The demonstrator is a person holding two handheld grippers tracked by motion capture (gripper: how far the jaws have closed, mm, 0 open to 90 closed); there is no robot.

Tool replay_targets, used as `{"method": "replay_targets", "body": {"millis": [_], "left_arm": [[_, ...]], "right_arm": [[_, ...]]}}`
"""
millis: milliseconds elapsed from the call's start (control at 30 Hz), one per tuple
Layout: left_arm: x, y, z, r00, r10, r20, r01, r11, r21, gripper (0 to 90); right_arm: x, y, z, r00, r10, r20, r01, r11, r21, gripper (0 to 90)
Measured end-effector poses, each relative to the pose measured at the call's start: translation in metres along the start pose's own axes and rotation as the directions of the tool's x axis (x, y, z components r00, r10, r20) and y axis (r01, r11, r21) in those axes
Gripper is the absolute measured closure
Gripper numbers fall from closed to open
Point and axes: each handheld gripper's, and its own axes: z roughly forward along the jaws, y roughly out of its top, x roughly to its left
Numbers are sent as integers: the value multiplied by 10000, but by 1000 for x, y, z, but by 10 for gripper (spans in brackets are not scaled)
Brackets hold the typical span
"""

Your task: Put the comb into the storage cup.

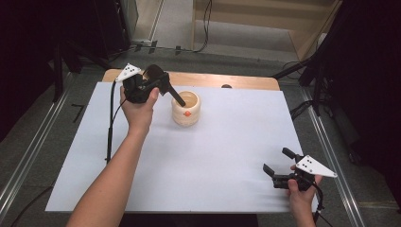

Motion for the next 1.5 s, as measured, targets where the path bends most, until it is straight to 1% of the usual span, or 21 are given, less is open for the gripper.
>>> {"method": "replay_targets", "body": {"millis": [100,233,433,533,667,933,1167,1300,1500], "left_arm": [[1,-3,2,10000,-93,18,93,10000,16,846],[2,-8,6,10000,-10,-73,11,9999,160,846],[4,-13,9,9998,-116,-142,118,9998,169,846],[4,-17,11,9996,-241,-144,244,9995,181,846],[3,-22,15,9996,-259,-141,263,9993,280,846],[1,-27,21,9995,-297,-136,302,9989,357,846],[3,-34,23,9989,-406,-251,416,9983,401,846],[4,-36,24,9986,-467,-238,477,9980,422,846],[4,-39,27,9987,-450,-243,462,9976,509,845]], "right_arm": [[0,0,0,10000,9,-9,-9,10000,-15,0],[0,0,0,10000,14,-15,-14,10000,-21,0],[0,0,0,10000,27,-10,-27,10000,-23,0],[0,0,0,10000,29,-20,-29,10000,-28,0],[0,0,0,10000,26,-17,-27,10000,-25,0],[0,0,0,10000,49,-29,-49,10000,-35,0],[0,0,0,10000,38,-35,-38,10000,-47,0],[0,0,0,10000,10,-23,-10,10000,-22,0],[0,0,0,10000,14,-32,-14,10000,-19,0]]}}
